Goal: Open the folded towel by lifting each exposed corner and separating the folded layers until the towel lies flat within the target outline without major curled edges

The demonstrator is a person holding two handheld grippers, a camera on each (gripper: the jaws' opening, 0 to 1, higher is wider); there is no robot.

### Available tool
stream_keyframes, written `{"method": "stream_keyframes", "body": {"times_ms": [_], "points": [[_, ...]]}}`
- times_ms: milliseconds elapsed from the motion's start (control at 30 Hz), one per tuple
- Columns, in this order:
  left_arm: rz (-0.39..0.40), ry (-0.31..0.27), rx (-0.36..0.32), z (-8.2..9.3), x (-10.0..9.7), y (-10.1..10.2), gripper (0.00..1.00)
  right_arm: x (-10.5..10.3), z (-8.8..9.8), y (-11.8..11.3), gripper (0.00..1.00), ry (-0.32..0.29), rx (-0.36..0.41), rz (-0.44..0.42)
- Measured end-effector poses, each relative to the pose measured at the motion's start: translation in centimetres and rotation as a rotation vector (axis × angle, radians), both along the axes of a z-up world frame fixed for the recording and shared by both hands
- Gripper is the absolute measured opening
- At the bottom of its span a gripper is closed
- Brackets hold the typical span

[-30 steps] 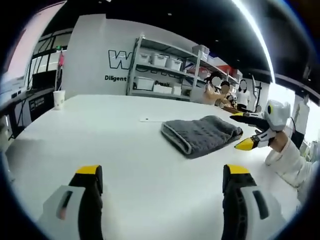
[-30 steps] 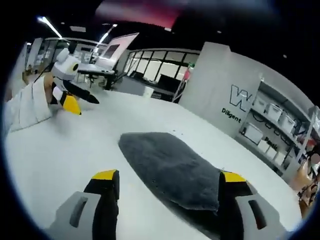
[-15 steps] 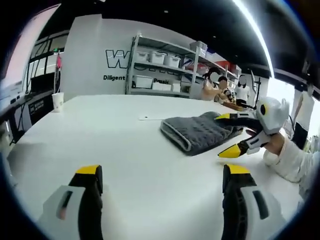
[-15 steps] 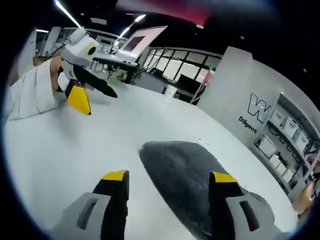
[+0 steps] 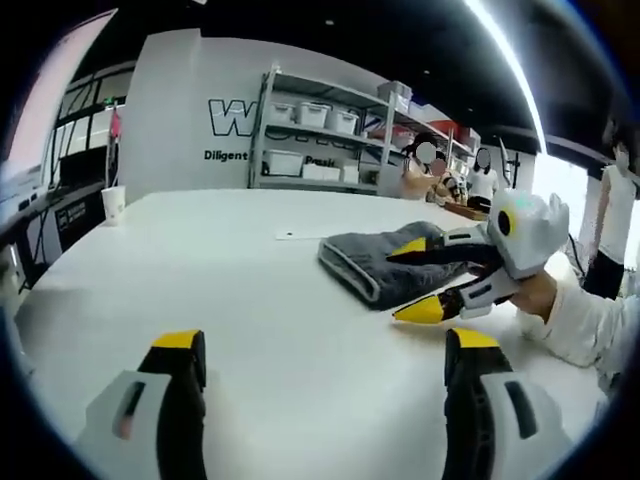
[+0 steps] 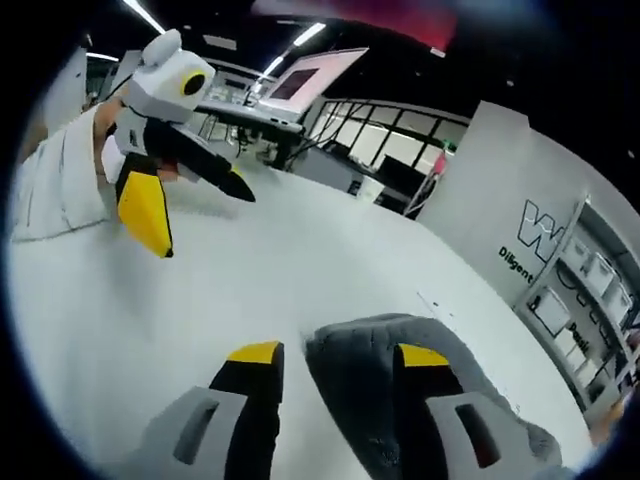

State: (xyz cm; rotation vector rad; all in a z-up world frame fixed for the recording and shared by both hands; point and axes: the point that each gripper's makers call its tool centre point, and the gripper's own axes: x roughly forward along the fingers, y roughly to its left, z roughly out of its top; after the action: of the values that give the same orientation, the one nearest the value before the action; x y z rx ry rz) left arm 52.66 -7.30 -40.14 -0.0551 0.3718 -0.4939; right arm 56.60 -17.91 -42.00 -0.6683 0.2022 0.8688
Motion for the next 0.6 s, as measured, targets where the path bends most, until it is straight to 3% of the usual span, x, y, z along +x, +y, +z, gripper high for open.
{"method": "stream_keyframes", "body": {"times_ms": [200, 367, 500, 600], "points": [[0.002, 0.000, 0.006, -0.01, 0.01, 0.02, 0.98, 0.50, -0.66, 0.23, 0.28, 0.015, 0.003, -0.015], [0.002, 0.000, 0.010, -0.03, -0.05, 0.01, 0.98, 0.59, -0.75, -0.13, 0.09, 0.001, -0.005, -0.026], [0.001, 0.004, 0.013, -0.13, -0.03, 0.02, 0.97, 0.67, -0.47, -0.32, 0.00, 0.001, 0.007, -0.035], [0.002, 0.004, 0.016, -0.12, -0.03, 0.08, 0.97, 0.58, -0.13, -0.34, 0.00, 0.000, 0.026, -0.034]]}}
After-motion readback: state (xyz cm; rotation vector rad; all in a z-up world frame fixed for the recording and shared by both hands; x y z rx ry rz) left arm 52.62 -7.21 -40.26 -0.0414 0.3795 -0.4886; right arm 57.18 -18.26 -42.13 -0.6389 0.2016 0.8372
